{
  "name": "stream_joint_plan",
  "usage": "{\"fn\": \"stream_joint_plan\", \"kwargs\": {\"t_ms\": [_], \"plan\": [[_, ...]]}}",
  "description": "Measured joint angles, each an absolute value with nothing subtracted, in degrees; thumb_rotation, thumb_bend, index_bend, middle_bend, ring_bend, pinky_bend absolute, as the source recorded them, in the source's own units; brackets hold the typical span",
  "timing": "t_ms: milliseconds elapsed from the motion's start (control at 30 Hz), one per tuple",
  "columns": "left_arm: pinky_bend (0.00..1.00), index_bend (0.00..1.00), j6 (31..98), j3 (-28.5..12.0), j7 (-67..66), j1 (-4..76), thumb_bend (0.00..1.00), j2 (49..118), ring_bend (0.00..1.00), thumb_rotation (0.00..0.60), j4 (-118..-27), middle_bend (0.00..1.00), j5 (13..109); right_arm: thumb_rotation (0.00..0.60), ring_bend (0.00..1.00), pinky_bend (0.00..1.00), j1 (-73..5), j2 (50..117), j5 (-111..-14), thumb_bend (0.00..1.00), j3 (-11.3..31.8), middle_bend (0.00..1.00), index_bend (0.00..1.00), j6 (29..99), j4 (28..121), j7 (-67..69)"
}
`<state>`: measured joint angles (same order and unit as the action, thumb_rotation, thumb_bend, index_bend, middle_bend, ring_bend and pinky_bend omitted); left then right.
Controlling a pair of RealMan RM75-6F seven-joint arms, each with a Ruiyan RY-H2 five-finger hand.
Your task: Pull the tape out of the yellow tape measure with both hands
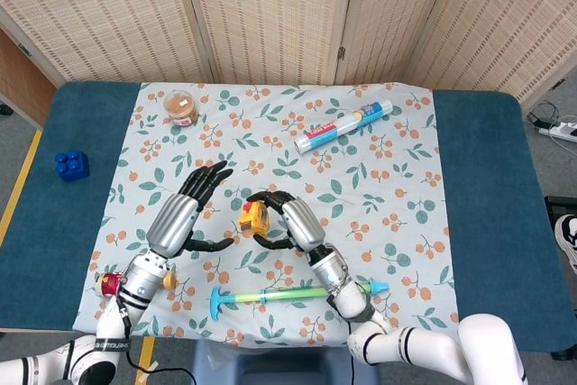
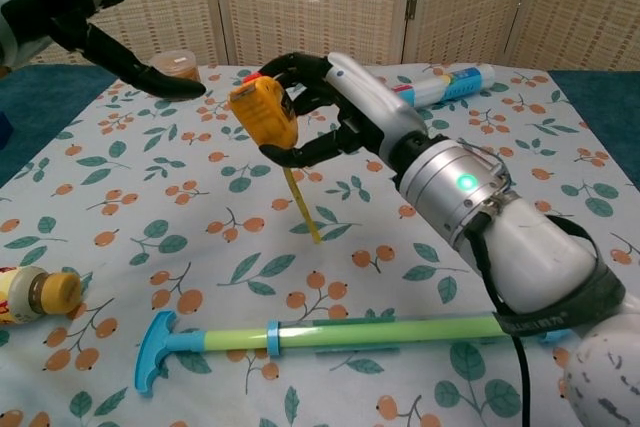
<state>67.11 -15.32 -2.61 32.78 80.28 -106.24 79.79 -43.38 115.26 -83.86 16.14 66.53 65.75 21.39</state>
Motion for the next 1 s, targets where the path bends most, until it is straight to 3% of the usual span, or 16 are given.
{"fn": "stream_joint_plan", "kwargs": {"t_ms": [1000], "plan": [[0.00, 0.04, 67.25, -15.64, -10.22, 37.91, 0.21, 88.95, 0.07, 0.600, -99.05, 0.05, 73.87, 0.600, 0.38, 0.23, -44.10, 117.08, -81.20, 0.33, 16.20, 0.50, 0.55, 65.47, 65.90, 17.53]]}}
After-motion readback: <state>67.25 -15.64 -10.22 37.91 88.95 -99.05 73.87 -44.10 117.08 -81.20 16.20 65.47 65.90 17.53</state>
